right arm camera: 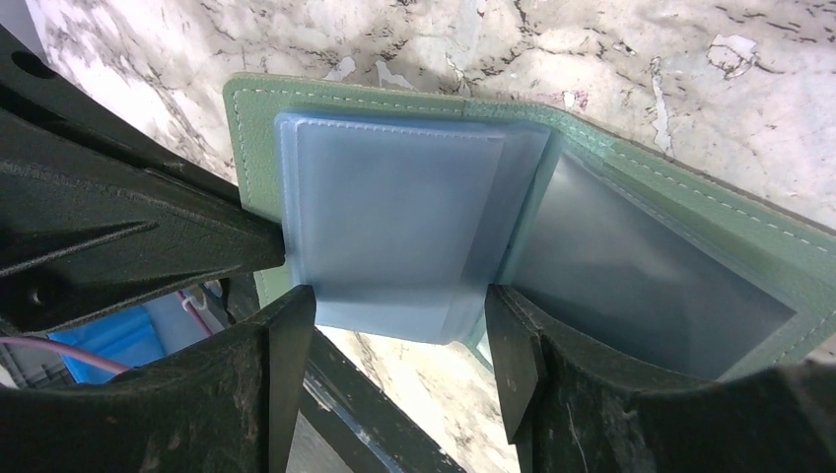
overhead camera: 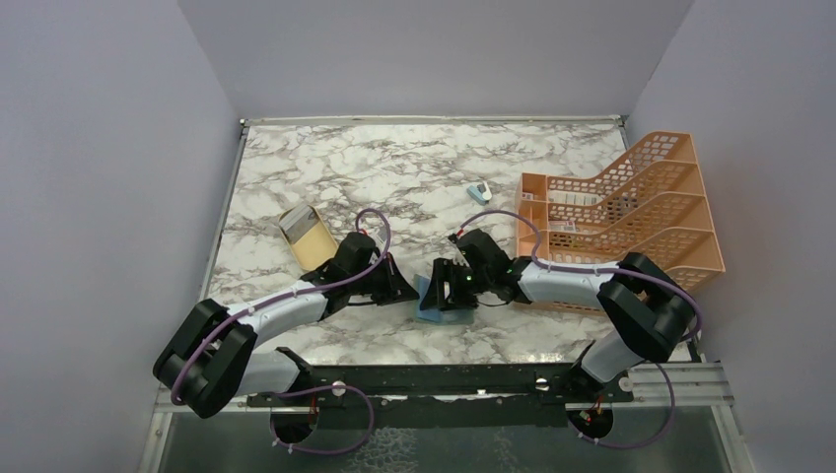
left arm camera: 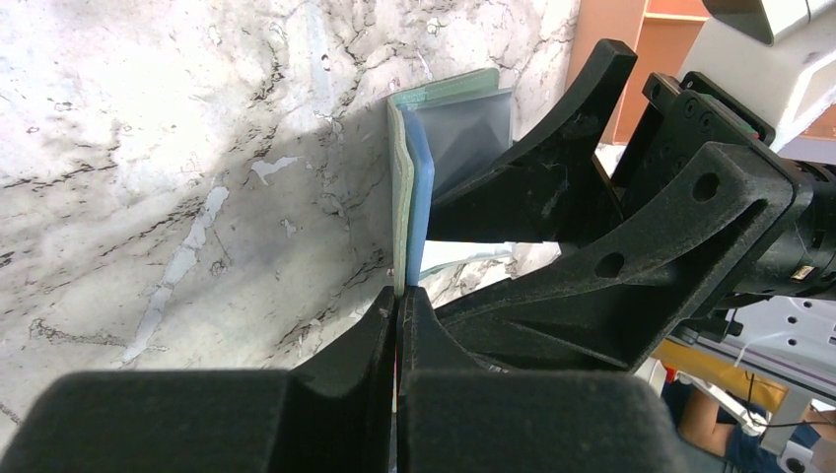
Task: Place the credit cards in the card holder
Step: Open the card holder at the center of the board.
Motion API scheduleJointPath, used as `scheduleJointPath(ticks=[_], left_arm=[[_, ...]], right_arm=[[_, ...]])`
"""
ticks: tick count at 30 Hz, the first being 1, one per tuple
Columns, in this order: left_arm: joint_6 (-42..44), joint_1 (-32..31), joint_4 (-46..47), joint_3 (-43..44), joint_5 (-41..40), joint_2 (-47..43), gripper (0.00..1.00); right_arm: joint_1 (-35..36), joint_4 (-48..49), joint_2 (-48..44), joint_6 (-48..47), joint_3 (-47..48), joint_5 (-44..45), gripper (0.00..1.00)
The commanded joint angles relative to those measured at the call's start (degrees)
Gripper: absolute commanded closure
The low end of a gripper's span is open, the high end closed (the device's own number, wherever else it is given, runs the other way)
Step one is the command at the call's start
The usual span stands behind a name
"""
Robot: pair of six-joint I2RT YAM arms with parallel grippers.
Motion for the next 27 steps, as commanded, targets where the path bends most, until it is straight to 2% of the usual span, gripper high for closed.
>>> scheduleJointPath(ticks=[1, 11, 16, 24, 27], left_arm=[[-0.5, -0.2, 0.9, -0.3, -1.0, -0.9, 1.00], [-0.8, -0.2, 1.2, -0.5, -1.0, -1.4, 1.00], [-0.9, -0.3, 1.2, -0.5, -1.0, -1.4, 1.00], [-1.1, -0.2, 1.2, -0.8, -0.9, -1.7, 1.00], [-1.4, -0.3, 1.3, -0.8, -0.9, -1.5, 0.89]], right_arm=[[0.4, 1.5, 0.2, -0.4, 0.8, -0.7, 0.35], [0.3, 1.8, 1.1, -0.1, 0.9, -0.5, 0.34], [0.3, 1.2, 1.6, 0.0, 1.0, -0.1, 0.44], [0.3, 1.5, 1.2, 0.4, 0.1, 0.2, 0.48], [0.4, 1.7, 1.0, 0.4, -0.2, 0.2, 0.48]])
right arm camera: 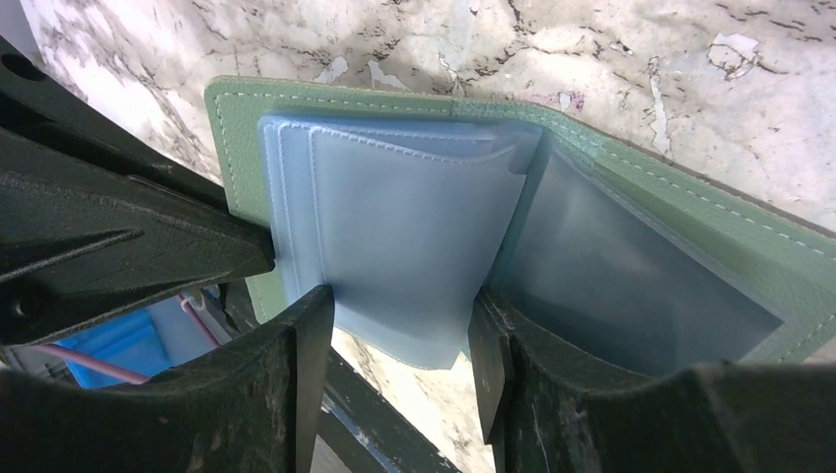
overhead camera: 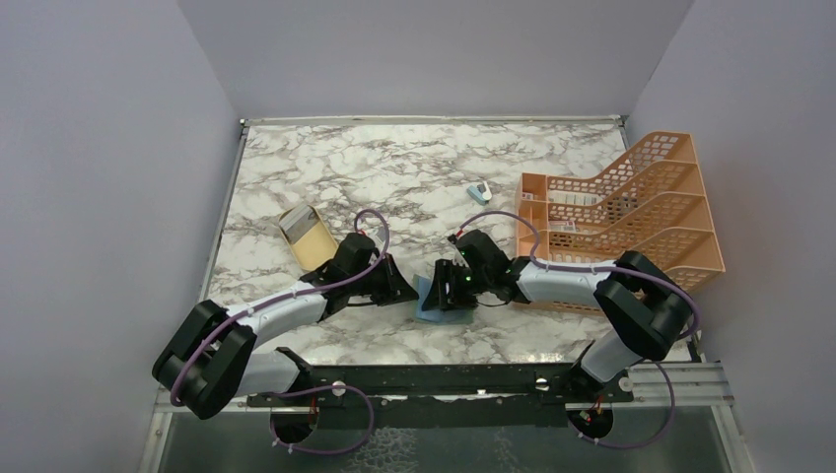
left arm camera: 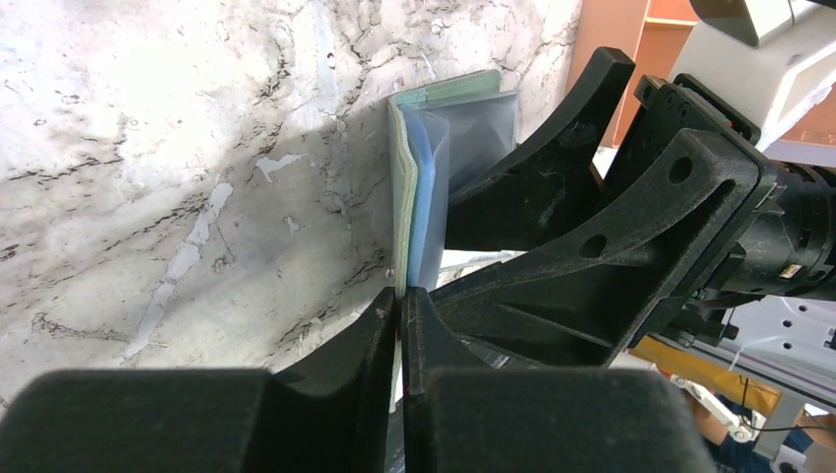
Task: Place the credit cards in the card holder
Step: Open the card holder at the center of the board.
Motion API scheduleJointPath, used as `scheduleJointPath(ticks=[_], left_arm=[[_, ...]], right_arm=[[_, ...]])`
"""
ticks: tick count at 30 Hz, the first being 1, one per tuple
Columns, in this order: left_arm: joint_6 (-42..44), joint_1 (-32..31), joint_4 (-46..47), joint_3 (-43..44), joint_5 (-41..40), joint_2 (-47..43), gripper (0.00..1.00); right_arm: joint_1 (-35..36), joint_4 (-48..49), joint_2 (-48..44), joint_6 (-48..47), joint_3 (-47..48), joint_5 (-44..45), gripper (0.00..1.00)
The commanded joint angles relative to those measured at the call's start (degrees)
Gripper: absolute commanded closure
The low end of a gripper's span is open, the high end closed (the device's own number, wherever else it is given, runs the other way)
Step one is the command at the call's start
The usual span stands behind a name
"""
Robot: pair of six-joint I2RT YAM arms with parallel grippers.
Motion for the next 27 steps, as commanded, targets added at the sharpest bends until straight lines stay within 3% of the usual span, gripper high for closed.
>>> scheduleJointPath(ticks=[1, 6, 11, 19, 27], left_arm=[[-0.8, -0.2, 1.4, -0.5, -0.5, -1.1, 0.85], [-1.0, -0.2, 3.5, -0.9, 0.5, -0.2, 0.71], [-3.1, -0.3, 8.6, -2.4, 2.9, 2.6, 0.70], [-2.2, -0.2, 7.8, -1.7, 2.0, 3.0, 0.86], [-2.1, -0.3, 7.1, -2.0, 1.7, 1.1, 0.91]], right_arm=[[0.3, 1.3, 0.2, 0.1, -0.2, 0.3, 0.49], [0.3, 1.7, 0.4, 0.1, -0.5, 0.0, 0.49], [0.4, 1.8, 0.2, 0.0, -0.6, 0.1, 0.50], [0.3, 1.3, 0.0, -0.1, -0.9, 0.6, 0.52], [0.4, 0.8, 0.6, 0.0, -1.1, 1.5, 0.59]])
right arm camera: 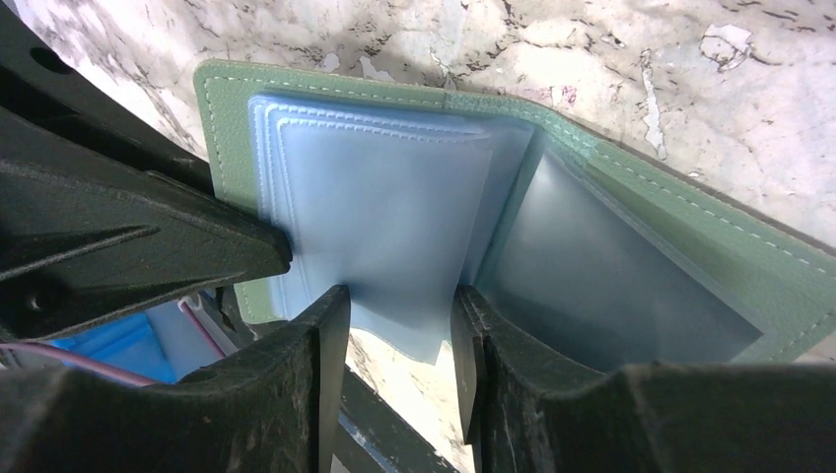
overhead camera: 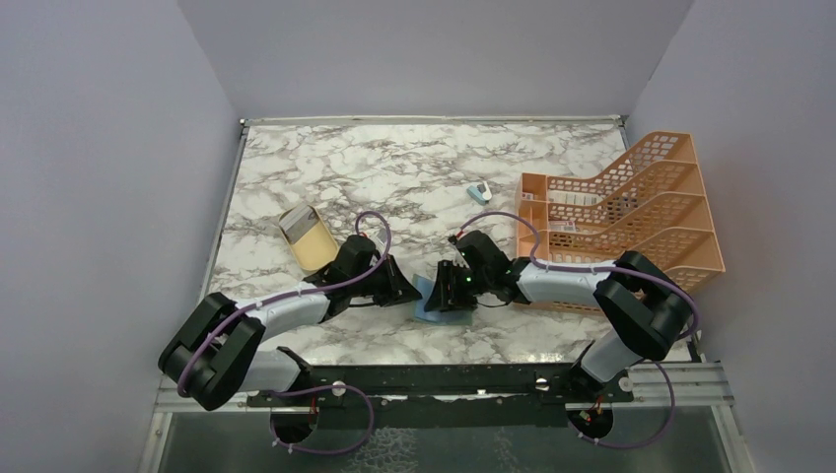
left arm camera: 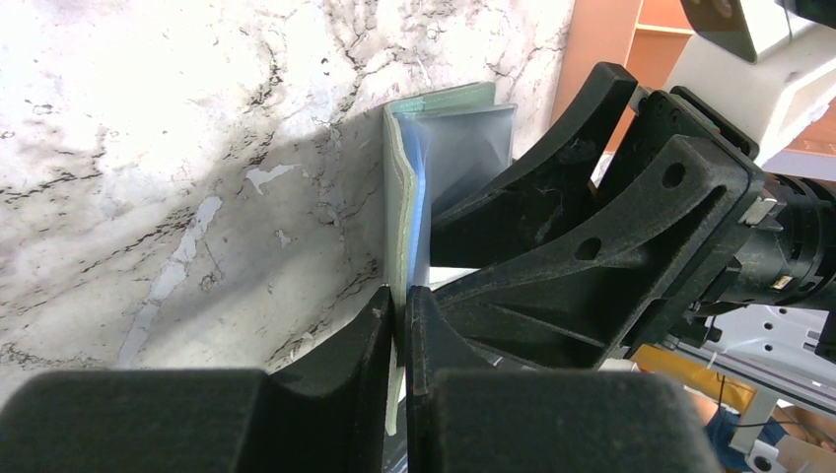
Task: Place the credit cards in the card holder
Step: Open the card holder at the center of the board.
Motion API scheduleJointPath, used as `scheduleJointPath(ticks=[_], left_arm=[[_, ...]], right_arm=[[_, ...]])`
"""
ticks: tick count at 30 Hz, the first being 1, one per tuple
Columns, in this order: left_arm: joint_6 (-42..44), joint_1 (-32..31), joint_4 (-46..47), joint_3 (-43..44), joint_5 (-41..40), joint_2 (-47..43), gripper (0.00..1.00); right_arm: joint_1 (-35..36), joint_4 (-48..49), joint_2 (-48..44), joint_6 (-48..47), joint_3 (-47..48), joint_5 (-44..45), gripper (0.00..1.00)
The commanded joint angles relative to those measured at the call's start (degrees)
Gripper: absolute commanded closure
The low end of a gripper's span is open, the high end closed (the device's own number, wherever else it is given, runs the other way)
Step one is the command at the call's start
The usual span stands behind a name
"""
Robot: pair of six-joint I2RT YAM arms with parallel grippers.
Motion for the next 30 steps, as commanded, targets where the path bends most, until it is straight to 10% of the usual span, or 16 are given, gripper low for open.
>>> scheduleJointPath(ticks=[1, 12, 30], left_arm=[[0.2, -0.3, 1.0, -0.3, 0.5, -2.0, 0.93], [2.0, -0.2, -2.0, 1.5, 0.3, -3.8, 1.00], [14.9, -0.7, -37.4, 22.9, -8.9, -3.1, 1.00]], right_arm=[[0.4, 0.7, 0.6, 0.1, -0.7, 1.5, 0.60], [0.3, -2.0, -0.8, 0.3, -1.4, 4.8, 0.63], [0.3, -5.6, -13.9, 1.2, 1.1, 3.8, 0.53]])
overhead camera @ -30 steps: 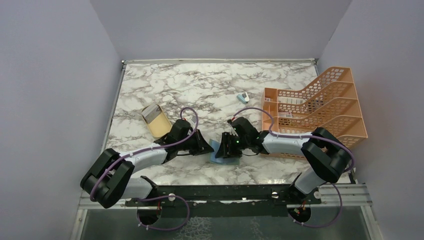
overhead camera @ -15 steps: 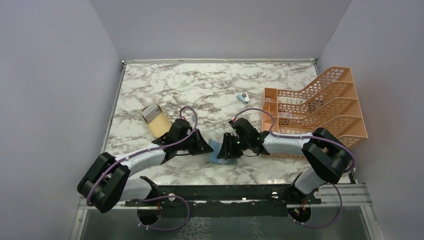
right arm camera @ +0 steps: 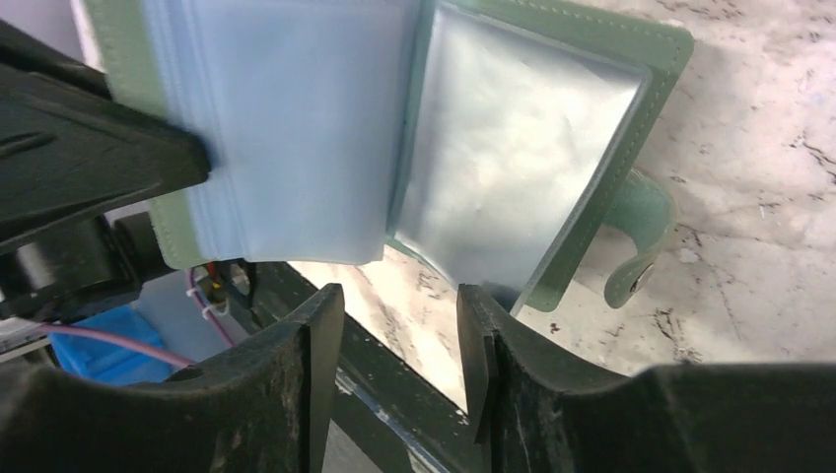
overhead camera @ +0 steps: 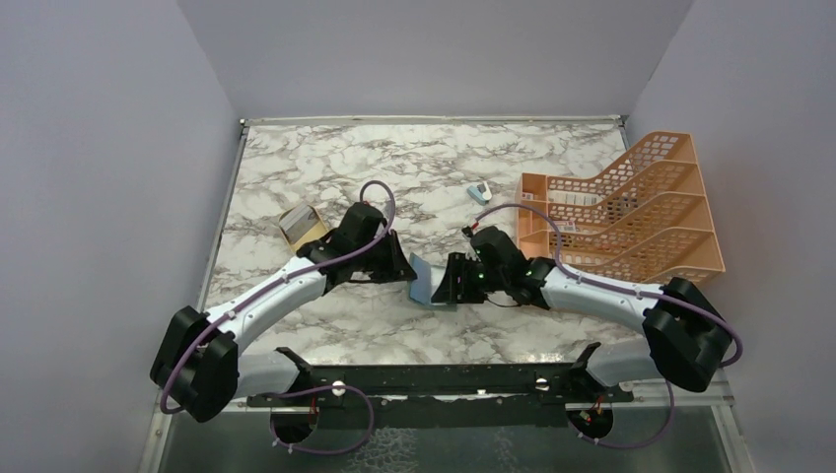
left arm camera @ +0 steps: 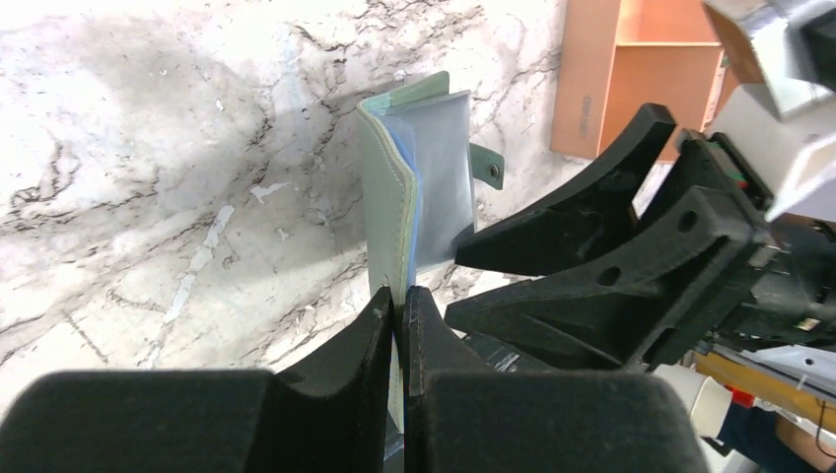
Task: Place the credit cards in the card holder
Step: Open the card holder at the center of the board.
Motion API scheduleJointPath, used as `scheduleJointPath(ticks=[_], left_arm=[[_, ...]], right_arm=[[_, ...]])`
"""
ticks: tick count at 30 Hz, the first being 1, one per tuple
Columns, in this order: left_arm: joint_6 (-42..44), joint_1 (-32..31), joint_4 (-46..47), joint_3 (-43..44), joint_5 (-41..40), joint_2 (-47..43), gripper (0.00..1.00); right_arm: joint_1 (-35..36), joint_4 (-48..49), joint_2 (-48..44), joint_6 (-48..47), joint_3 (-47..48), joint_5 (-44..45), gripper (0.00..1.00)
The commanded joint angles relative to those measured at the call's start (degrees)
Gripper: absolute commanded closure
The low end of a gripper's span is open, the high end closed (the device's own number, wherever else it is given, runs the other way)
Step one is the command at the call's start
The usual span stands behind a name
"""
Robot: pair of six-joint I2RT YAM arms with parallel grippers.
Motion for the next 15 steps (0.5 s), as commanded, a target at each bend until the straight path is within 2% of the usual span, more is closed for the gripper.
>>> scheduleJointPath(ticks=[1, 6, 15], left_arm=[[3.5, -0.5, -10.2, 5.2, -3.3, 1.8, 1.00], [5.4, -1.3, -13.9, 8.6, -4.5, 4.8, 1.00], [5.4, -1.9, -14.6, 10.0, -4.4, 7.2, 1.00]], right_arm=[[0.3, 3.8, -1.6, 0.7, 1.5, -2.5, 0.51], [0.4, 4.4, 1.8, 0.6, 3.7, -2.5, 0.38], [1.3, 9.3, 8.2, 1.1, 5.8, -6.1, 0.31]])
